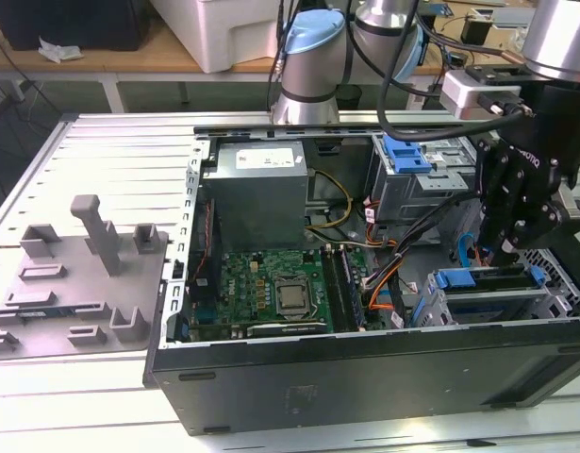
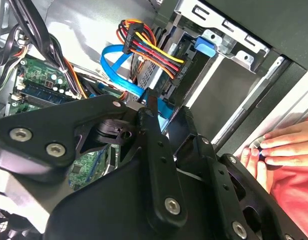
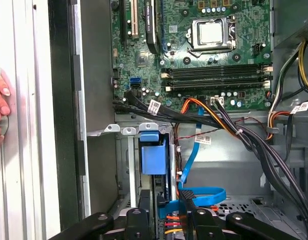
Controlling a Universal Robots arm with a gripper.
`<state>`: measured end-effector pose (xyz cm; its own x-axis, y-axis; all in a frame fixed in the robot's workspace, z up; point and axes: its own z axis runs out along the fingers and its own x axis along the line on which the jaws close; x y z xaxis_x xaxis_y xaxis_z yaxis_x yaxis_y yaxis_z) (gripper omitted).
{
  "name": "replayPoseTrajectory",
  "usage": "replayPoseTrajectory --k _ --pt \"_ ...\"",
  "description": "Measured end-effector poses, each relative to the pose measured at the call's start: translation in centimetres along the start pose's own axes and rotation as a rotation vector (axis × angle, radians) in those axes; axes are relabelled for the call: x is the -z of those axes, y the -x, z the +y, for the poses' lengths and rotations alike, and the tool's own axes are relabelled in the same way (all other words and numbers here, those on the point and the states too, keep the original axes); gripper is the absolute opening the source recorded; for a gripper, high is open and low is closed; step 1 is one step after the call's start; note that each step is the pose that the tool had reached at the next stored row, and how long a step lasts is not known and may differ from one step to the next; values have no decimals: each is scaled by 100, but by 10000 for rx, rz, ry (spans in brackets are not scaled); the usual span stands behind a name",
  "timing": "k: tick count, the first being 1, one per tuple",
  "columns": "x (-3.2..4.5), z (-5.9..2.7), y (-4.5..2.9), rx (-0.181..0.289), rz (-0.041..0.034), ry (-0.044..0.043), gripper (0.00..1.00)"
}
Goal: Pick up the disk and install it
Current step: 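Insert the second disk wire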
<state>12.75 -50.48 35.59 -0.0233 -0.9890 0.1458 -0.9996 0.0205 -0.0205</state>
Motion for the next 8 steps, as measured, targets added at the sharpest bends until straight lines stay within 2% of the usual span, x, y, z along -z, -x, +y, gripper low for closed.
replayPoseTrajectory --k 6,7,8 --pt "-1 0 -6 -43 1 6 36" --pt "-2 0 -7 -60 0 9 35" --pt "-1 0 -7 -75 1 11 28"
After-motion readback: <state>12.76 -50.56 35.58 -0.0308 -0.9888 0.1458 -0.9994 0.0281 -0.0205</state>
